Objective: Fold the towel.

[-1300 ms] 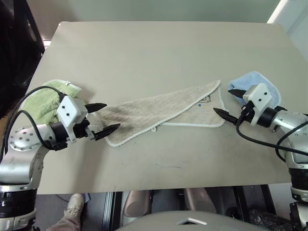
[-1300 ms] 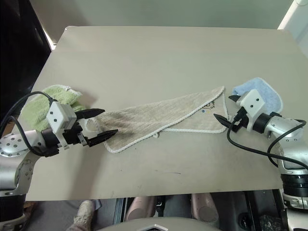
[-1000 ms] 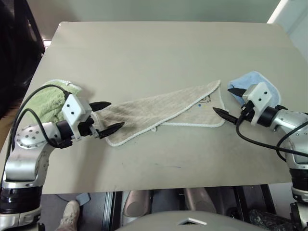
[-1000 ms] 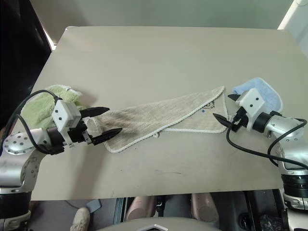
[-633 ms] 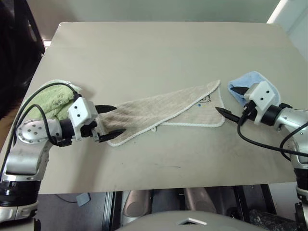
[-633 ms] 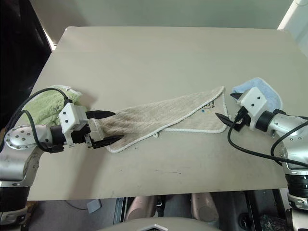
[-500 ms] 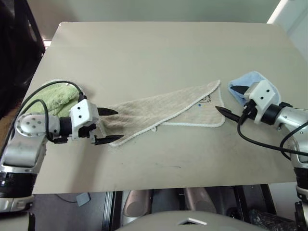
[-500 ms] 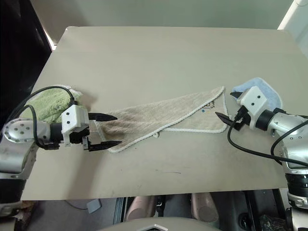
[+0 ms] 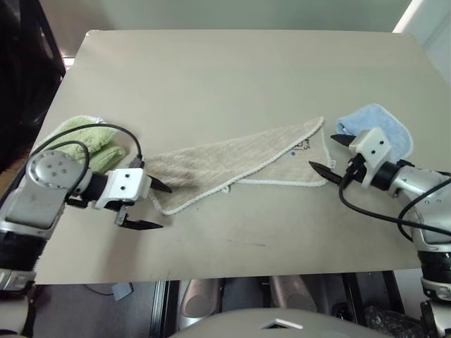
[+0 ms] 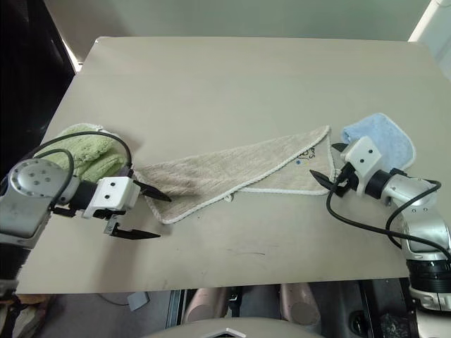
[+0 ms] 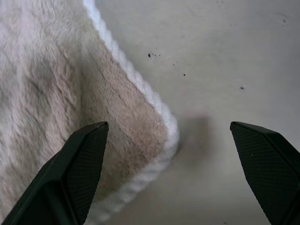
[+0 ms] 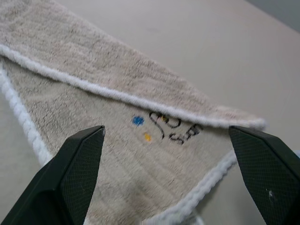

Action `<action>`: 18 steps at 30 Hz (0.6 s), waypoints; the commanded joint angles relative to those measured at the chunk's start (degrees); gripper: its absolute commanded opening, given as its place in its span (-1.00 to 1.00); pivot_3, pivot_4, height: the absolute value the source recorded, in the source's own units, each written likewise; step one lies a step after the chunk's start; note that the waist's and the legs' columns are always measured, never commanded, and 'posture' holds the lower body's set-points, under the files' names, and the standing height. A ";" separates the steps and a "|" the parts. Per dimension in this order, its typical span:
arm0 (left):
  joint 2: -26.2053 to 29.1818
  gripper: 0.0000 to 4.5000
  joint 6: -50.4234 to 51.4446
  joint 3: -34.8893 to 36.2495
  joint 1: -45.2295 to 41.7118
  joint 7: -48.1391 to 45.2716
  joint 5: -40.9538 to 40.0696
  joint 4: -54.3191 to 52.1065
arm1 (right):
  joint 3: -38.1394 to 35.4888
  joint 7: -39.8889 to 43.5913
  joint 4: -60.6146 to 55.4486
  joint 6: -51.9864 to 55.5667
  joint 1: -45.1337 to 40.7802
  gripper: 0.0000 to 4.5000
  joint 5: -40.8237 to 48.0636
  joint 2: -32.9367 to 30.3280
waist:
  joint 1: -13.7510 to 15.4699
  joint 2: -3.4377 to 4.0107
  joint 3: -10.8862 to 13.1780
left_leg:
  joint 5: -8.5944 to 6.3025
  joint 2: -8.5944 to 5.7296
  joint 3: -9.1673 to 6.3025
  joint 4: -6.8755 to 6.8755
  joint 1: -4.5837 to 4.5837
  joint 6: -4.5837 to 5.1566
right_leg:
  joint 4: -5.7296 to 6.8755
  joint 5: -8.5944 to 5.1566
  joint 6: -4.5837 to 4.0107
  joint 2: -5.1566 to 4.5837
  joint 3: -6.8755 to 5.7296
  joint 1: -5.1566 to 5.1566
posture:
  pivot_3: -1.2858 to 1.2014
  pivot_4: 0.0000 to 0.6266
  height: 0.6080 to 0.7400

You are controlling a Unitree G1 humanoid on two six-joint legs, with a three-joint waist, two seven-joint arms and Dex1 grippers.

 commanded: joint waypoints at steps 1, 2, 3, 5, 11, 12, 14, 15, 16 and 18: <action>-1.63 1.00 -3.60 -3.22 -2.85 -1.93 3.28 2.70 | -1.10 -1.83 -3.99 -0.09 1.05 0.98 -0.04 0.43 | -0.04 0.01 -0.01 | 0.00 0.00 0.00 0.00 -0.02 0.00 | 0.04 0.00 0.00 0.00 0.00 -0.03 | 0.03 -0.52 0.94; -2.11 1.00 -4.72 -4.08 -3.53 -2.08 4.13 3.90 | -1.31 -2.03 -4.37 -0.03 1.44 0.98 0.04 0.44 | -0.05 0.01 -0.01 | 0.00 0.01 0.00 0.00 -0.02 0.00 | 0.07 0.00 0.00 0.00 0.00 -0.04 | 0.03 -0.52 0.94; -2.58 1.00 -5.48 -4.88 -4.18 -2.00 5.04 5.10 | -1.63 -2.18 -4.63 -0.05 1.84 0.98 0.12 0.41 | -0.08 0.01 -0.01 | 0.00 0.01 0.01 0.01 -0.02 0.00 | 0.08 0.00 0.00 0.00 -0.01 -0.05 | 0.03 -0.52 0.94; -3.71 1.00 -7.18 -6.43 -5.69 -1.96 6.50 8.00 | -2.23 -2.49 -4.94 -0.08 2.46 0.98 0.21 0.28 | -0.06 0.08 -0.05 | 0.01 0.00 0.01 0.03 -0.02 0.01 | 0.14 0.00 0.00 0.00 0.00 -0.06 | 0.03 -0.52 0.94; -5.30 0.59 -9.61 -9.48 -8.62 -3.36 7.19 12.02 | -3.40 -3.06 -4.85 -0.99 3.75 1.00 -0.06 -0.07 | 0.20 0.56 -0.34 | 0.13 -0.03 0.01 0.04 0.13 0.15 | 0.18 0.11 0.00 -0.05 0.01 0.18 | 0.03 -0.52 0.94; -5.35 0.45 -9.75 -9.74 -9.08 -3.40 7.24 12.58 | -3.66 -3.06 -4.91 -1.13 4.03 1.00 0.01 -0.10 | 0.21 0.62 -0.38 | 0.14 -0.04 0.00 0.04 0.18 0.16 | 0.18 0.14 -0.01 -0.06 0.02 0.25 | 0.03 -0.52 0.94; -5.50 0.17 -10.41 -10.00 -9.89 -3.52 7.45 14.00 | -4.12 -3.05 -5.06 -1.43 4.69 1.00 0.09 -0.16 | 0.21 0.65 -0.39 | 0.14 -0.04 -0.02 0.03 0.26 0.16 | 0.18 0.10 0.19 -0.05 0.03 0.36 | 0.03 -0.52 0.94; -5.51 0.02 -11.09 -10.01 -10.32 -3.51 7.69 15.03 | -4.29 -3.10 -5.10 -1.60 4.99 1.00 0.02 -0.19 | 0.20 0.67 -0.41 | 0.13 -0.04 -0.04 0.02 0.30 0.16 | 0.18 -0.03 0.41 -0.04 0.03 0.41 | 0.03 -0.52 0.94; -5.55 -0.14 -11.56 -10.05 -10.62 -3.41 7.84 15.70 | -4.42 -3.11 -5.07 -1.74 5.14 1.00 -0.03 -0.26 | 0.19 0.70 -0.43 | 0.13 -0.04 -0.05 0.02 0.36 0.16 | 0.18 -0.05 0.44 -0.04 0.03 0.47 | 0.03 -0.52 0.94; -5.45 -0.42 -12.03 -10.01 -10.95 -3.17 7.78 16.45 | -4.60 -3.15 -4.99 -1.92 5.17 1.00 -0.14 -0.42 | 0.08 0.75 -0.46 | 0.12 -0.04 -0.07 0.01 0.46 0.14 | 0.19 -0.06 0.45 -0.03 0.03 0.56 | 0.03 -0.52 0.94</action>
